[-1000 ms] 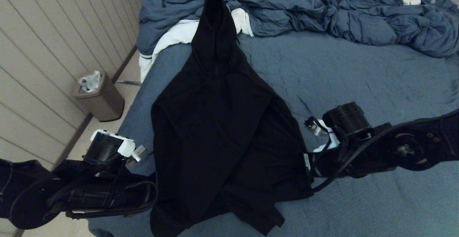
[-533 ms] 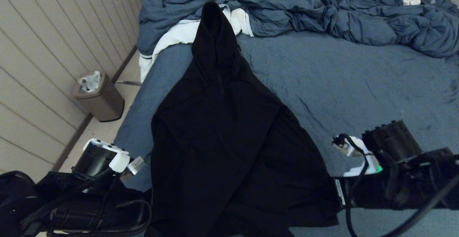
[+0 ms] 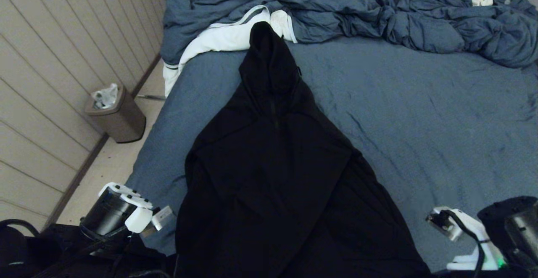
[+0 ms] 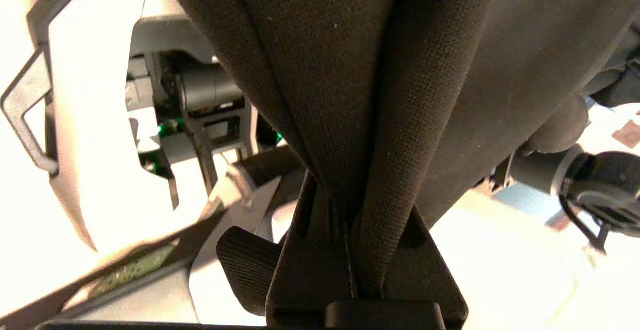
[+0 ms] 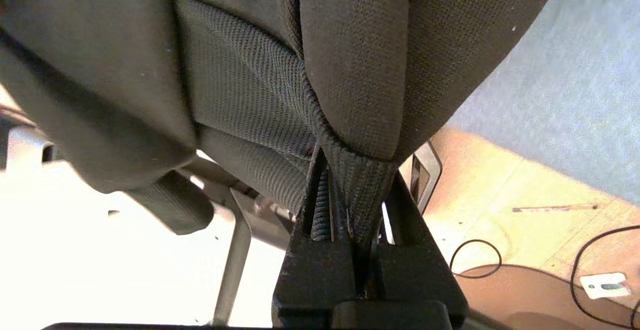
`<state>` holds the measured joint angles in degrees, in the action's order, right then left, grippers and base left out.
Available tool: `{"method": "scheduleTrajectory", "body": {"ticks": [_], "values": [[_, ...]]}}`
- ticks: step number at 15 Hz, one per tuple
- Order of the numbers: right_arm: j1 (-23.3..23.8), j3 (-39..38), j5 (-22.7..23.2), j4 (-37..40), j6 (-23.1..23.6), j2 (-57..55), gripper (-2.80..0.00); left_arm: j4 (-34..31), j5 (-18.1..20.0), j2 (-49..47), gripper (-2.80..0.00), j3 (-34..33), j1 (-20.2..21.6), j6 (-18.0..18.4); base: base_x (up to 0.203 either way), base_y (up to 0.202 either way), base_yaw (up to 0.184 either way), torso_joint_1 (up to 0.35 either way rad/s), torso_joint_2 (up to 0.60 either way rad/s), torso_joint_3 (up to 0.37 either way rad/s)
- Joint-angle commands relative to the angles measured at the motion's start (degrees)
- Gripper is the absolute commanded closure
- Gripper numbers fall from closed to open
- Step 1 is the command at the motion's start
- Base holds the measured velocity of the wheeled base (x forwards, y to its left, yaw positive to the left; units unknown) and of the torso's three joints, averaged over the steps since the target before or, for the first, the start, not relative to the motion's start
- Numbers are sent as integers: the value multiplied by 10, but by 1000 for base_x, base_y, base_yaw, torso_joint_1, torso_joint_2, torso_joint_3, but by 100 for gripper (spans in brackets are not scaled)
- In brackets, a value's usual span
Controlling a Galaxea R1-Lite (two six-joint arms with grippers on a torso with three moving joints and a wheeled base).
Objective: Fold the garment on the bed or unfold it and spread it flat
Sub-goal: Fold the black sweatshirt
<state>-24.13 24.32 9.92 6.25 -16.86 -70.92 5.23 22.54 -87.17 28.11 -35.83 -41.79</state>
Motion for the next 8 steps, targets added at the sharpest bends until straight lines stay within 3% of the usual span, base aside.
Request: {"method": "scheduleTrajectory", "body": {"ticks": [1, 8], "values": [[-5, -17, 2, 1, -1, 29, 0, -11, 1, 27, 0, -2, -3, -2, 0, 0, 0, 0, 0, 0], [-27, -17, 1, 1, -2, 38, 0, -18, -17, 37, 0, -21, -8, 0, 0, 0, 0, 0, 0, 0]]}}
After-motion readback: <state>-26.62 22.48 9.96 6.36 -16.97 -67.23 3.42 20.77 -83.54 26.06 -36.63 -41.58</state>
